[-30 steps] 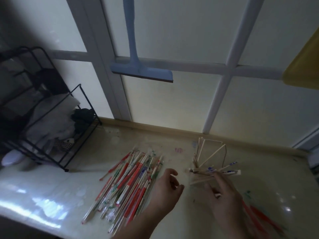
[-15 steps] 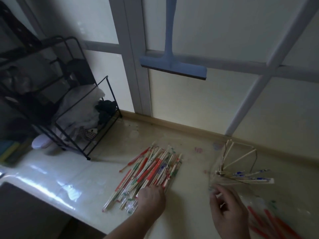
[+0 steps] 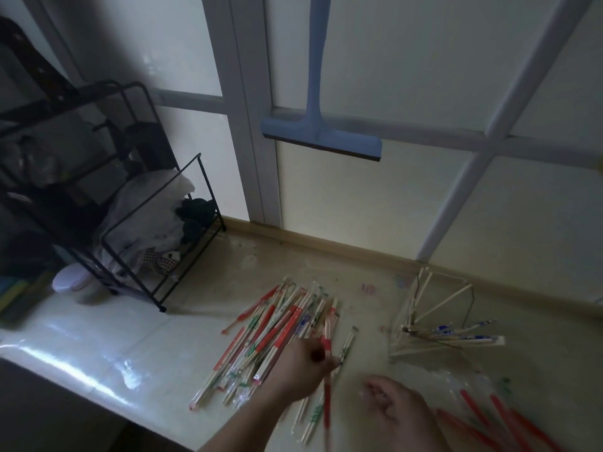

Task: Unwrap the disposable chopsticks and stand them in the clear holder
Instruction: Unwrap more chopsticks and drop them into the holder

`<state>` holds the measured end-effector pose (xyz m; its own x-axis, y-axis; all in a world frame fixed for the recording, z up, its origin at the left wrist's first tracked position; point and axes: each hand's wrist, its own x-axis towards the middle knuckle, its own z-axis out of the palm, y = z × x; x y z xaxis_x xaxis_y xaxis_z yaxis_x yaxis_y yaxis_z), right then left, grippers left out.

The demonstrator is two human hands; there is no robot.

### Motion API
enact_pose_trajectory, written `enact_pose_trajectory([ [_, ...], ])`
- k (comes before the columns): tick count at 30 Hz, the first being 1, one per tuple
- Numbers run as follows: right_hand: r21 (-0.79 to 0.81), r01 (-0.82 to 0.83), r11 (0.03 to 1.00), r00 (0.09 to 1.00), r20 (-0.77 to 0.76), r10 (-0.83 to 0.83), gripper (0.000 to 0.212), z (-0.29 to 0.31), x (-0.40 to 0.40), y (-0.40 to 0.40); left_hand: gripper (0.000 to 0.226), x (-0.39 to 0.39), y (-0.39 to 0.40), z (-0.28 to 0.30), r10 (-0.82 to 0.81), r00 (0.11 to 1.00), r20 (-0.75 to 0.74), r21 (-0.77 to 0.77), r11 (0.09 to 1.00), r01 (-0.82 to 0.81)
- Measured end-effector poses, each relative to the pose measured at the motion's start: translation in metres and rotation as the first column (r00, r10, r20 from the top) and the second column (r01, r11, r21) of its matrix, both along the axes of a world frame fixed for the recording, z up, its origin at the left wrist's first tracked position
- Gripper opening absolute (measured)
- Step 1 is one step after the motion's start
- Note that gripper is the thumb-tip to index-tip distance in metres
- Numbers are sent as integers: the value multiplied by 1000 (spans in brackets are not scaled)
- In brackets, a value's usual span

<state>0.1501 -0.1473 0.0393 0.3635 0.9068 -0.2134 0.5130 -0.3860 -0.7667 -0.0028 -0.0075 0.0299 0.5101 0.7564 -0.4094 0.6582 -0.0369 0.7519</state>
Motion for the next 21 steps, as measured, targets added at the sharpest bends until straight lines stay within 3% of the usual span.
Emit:
enact_pose_trajectory([
  [2, -47, -17, 999, 977, -212, 6, 15, 9, -5, 0, 22, 11, -2, 22, 124, 962, 243, -153, 984, -88],
  [5, -35, 24, 999, 902, -430, -37, 11, 23, -7, -4, 18, 29, -9, 52, 257, 861, 438, -275, 951, -144],
  [10, -9, 135, 991, 858, -500, -122, 17, 43, 7, -24, 19, 48, -17, 86, 384, 780, 494, -325, 914, -245],
  [14, 21, 143, 989, 844, -525, -111, 17, 57, 11, -39, 22, 57, -25, 114, 531, 592, 606, -421, 846, -328],
  [21, 46, 187, 981, 791, -600, -123, 17, 72, 20, -53, 20, 67, -44, 122, 476, 606, 637, -341, 879, -333],
])
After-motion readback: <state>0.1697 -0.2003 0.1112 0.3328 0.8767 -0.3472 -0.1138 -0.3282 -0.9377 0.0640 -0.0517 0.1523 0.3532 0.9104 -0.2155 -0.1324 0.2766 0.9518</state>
